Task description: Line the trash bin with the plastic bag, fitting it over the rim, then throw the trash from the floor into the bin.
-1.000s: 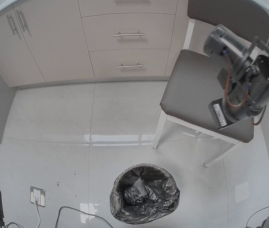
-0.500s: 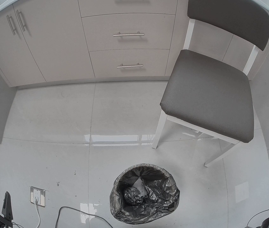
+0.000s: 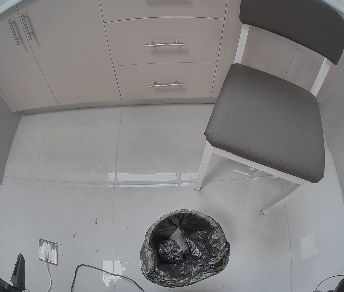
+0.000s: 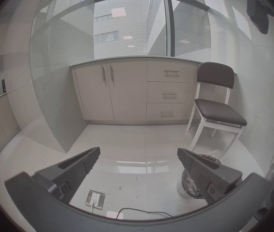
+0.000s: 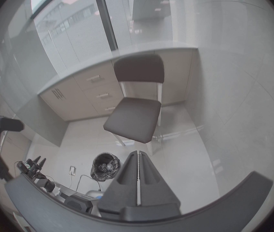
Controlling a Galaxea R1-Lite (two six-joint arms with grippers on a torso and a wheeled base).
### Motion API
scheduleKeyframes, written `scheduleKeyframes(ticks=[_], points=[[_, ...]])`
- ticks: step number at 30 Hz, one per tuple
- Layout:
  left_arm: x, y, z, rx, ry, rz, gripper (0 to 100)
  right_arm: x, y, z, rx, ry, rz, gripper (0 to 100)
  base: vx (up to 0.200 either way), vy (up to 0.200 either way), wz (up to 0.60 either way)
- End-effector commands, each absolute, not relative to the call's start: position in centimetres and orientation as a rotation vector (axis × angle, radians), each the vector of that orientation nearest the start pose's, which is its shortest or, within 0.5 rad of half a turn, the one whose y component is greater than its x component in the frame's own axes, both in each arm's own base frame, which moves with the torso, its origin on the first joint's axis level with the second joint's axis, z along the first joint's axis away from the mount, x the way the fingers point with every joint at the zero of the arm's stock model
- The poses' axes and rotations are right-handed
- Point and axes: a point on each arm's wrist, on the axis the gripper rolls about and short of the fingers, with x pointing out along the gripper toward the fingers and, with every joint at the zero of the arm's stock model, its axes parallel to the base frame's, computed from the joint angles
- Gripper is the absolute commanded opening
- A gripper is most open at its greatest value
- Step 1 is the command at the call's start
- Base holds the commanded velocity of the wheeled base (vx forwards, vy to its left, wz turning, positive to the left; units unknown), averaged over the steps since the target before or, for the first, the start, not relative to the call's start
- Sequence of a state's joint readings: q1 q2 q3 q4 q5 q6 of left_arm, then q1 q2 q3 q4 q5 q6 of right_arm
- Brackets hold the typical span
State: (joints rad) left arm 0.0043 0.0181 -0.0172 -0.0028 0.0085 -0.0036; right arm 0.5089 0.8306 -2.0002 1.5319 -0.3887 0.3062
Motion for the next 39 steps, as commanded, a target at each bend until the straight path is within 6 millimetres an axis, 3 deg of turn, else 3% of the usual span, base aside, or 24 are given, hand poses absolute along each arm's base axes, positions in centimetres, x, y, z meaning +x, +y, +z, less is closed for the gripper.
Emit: scheduleKeyframes(ticks=[1, 4, 5, 9, 10, 11, 13, 15, 21, 26, 30, 31, 32, 33, 35, 36, 37, 39], points=[[-2.4, 0.0, 7.9, -0.003, -0.012, 0.011, 100, -19.4, -7.5, 33.5, 0.214, 0.050, 0.072, 0, 0.000, 0.000, 0.00], [-2.4, 0.0, 7.9, -0.003, -0.012, 0.011, 100, -21.5, -6.8, 32.7, 0.216, -0.045, 0.056, 0, 0.000, 0.000, 0.00], [-2.4, 0.0, 7.9, -0.006, -0.012, 0.014, 100, -23.5, -6.1, 31.8, 0.219, -0.126, 0.037, 0, 0.000, 0.000, 0.00], [-2.4, 0.0, 7.9, -0.014, -0.014, 0.014, 100, -27.8, -3.7, 29.4, 0.176, -0.320, -0.020, 0, 0.000, 0.000, 0.00], [-2.4, 0.0, 7.9, -0.014, -0.014, 0.014, 100, -28.0, -3.6, 29.3, 0.173, -0.330, -0.023, 0, 0.000, 0.000, 0.00], [-2.4, 0.0, 7.9, -0.017, -0.017, 0.015, 100, -30.0, -2.9, 27.8, 0.129, -0.429, -0.032, 0, 0.000, 0.000, 0.00], [-2.4, 0.0, 7.9, -0.015, -0.015, 0.015, 100, -31.9, -2.4, 25.8, 0.092, -0.511, -0.058, 0, 0.000, 0.000, 0.00], [-2.4, 0.0, 7.9, -0.017, -0.015, 0.015, 100, -32.7, -2.0, 23.0, 0.000, -0.526, -0.099, 0, 0.000, 0.000, 0.00], [-2.4, 0.0, 7.9, -0.017, -0.015, 0.015, 100, -33.9, -0.6, 19.7, -0.068, -0.542, -0.153, 0, 0.000, 0.000, 0.00], [-2.4, 0.0, 7.9, -0.017, -0.015, 0.015, 100, -31.6, -0.4, 18.9, -0.060, -0.346, -0.131, 0, 0.000, 0.000, 0.00], [-2.4, 0.0, 7.9, -0.017, -0.015, 0.015, 100, -27.1, -0.4, 19.7, 0.021, -0.203, -0.111, 0, 0.000, 0.000, 0.00], [-2.4, 0.0, 7.9, -0.017, -0.015, 0.015, 100, -27.1, -0.4, 19.7, 0.021, -0.203, -0.111, 0, 0.000, 0.000, 0.00], [-2.4, 0.0, 7.9, -0.017, -0.015, 0.015, 100, -23.9, -0.4, 20.4, 0.051, -0.178, -0.110, 0, 0.000, 0.000, 0.00], [-2.4, 0.0, 7.9, -0.017, -0.015, 0.015, 100, -23.1, -0.4, 20.6, 0.057, -0.179, -0.112, 0, 0.000, 0.000, 0.00], [-2.4, 0.0, 7.9, -0.017, -0.015, 0.015, 100, -18.8, -0.4, 21.0, 0.091, -0.201, -0.118, 0, 0.000, 0.000, 0.00], [-2.4, 0.0, 7.9, -0.017, -0.015, 0.015, 100, -18.5, -0.4, 21.0, 0.093, -0.203, -0.119, 0, 0.000, 0.000, 0.00], [-2.4, 0.0, 7.9, -0.017, -0.015, 0.015, 100, -15.1, -0.4, 20.6, 0.123, -0.220, -0.134, 0, 0.000, 0.000, 0.00], [-2.4, 0.0, 7.9, -0.017, -0.015, 0.015, 100, -12.0, -0.4, 19.6, 0.151, -0.238, -0.136, 0, 0.000, 0.000, 0.00]])
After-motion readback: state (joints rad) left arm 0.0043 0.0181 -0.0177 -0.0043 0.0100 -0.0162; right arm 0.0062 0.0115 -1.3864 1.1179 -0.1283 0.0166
